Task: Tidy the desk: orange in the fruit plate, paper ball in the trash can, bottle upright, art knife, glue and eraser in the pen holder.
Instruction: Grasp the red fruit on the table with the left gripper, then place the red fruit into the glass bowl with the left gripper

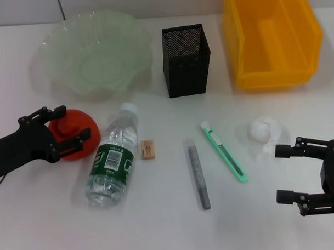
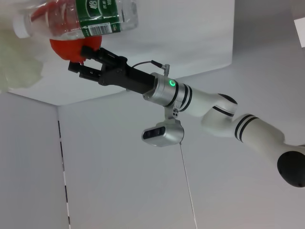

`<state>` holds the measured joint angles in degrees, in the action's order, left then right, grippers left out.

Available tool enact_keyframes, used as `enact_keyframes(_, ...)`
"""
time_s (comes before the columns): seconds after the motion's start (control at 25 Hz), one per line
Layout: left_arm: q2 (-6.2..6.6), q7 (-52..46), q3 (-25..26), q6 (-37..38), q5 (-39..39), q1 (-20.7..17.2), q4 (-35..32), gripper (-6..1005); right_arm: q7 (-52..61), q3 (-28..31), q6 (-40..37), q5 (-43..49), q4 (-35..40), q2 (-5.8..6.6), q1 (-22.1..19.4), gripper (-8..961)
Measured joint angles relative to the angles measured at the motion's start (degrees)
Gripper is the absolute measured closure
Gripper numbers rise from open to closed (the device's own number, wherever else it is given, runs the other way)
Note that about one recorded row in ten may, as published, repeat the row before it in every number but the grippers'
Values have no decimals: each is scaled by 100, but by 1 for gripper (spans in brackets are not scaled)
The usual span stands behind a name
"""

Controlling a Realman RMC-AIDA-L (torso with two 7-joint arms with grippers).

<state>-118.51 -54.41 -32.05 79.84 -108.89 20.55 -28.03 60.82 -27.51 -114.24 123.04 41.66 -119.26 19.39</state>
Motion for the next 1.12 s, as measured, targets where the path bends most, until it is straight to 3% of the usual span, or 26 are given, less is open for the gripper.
enact_keyframes(0.24,-13,-146,6,-568,4,59,72,187,26,-13,34,13,0,0,-10,176)
enact_keyframes(0.44,-19,-138,41,-901,66,67,100,334,26,-2,41,11,0,0,-33,182)
enact_keyframes(0.56,-19,-138,42,-901,88,68,101,471,33,26,44,9,0,-6,-37,186)
enact_keyframes(0.76,-18,-185,32,-510,254,22,30,687,36,52,44,5,0,-9,-40,192)
enact_keyframes(0.88,-16,-178,123,229,1418,-159,-197,805,38,55,44,1,0,-10,-41,196)
enact_keyframes(0.92,-16,-178,123,229,1418,-159,-197,811,38,55,45,1,0,-9,-41,197)
enact_keyframes(1.0,1,-245,77,391,1834,44,-295,822,38,55,44,0,0,-10,-39,199)
enact_keyframes(1.12,-10,-326,59,146,1871,517,-293,839,40,54,43,0,0,-10,-29,203)
